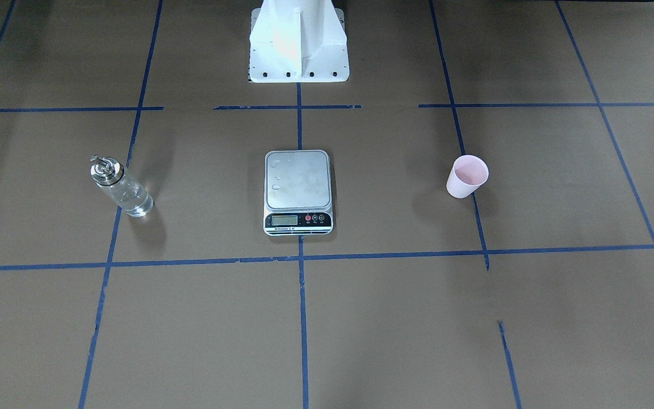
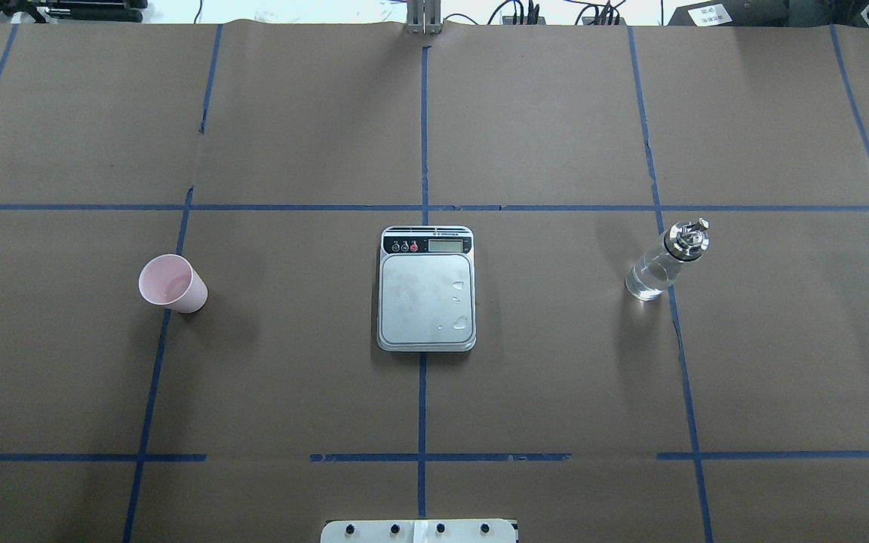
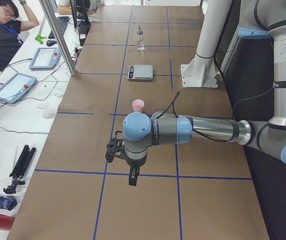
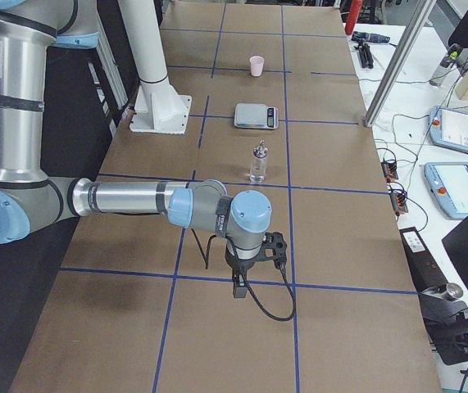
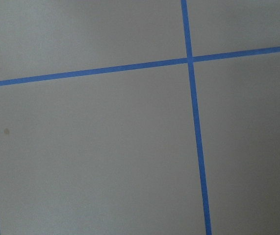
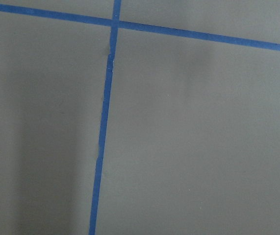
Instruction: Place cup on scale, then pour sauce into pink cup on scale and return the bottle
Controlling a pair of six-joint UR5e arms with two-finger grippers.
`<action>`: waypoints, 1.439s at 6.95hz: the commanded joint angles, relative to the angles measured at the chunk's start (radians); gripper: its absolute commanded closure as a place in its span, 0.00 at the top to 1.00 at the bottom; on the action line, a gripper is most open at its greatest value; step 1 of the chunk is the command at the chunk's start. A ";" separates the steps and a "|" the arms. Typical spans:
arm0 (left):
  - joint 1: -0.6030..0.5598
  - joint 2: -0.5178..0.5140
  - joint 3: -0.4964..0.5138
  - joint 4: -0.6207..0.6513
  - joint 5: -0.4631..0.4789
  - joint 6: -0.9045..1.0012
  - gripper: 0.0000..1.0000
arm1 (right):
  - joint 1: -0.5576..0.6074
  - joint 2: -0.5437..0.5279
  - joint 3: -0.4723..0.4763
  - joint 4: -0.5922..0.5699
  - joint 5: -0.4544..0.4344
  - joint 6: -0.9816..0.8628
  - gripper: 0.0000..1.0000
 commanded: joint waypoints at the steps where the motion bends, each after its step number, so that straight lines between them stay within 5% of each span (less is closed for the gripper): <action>1: 0.000 -0.003 -0.003 -0.009 -0.003 -0.001 1.00 | 0.000 0.002 0.005 0.000 0.000 0.000 1.00; 4: 0.008 -0.003 -0.022 -0.104 0.000 -0.001 1.00 | -0.014 0.012 0.053 0.104 0.026 0.017 1.00; 6: 0.069 -0.008 -0.019 -0.308 -0.034 0.000 1.00 | -0.029 0.013 0.028 0.419 0.024 0.021 1.00; 9: 0.081 -0.087 0.117 -0.807 -0.044 -0.003 1.00 | -0.037 0.041 -0.028 0.454 0.128 0.037 1.00; 10: 0.081 -0.107 0.153 -0.816 -0.082 -0.068 1.00 | -0.037 0.047 -0.041 0.454 0.142 0.067 1.00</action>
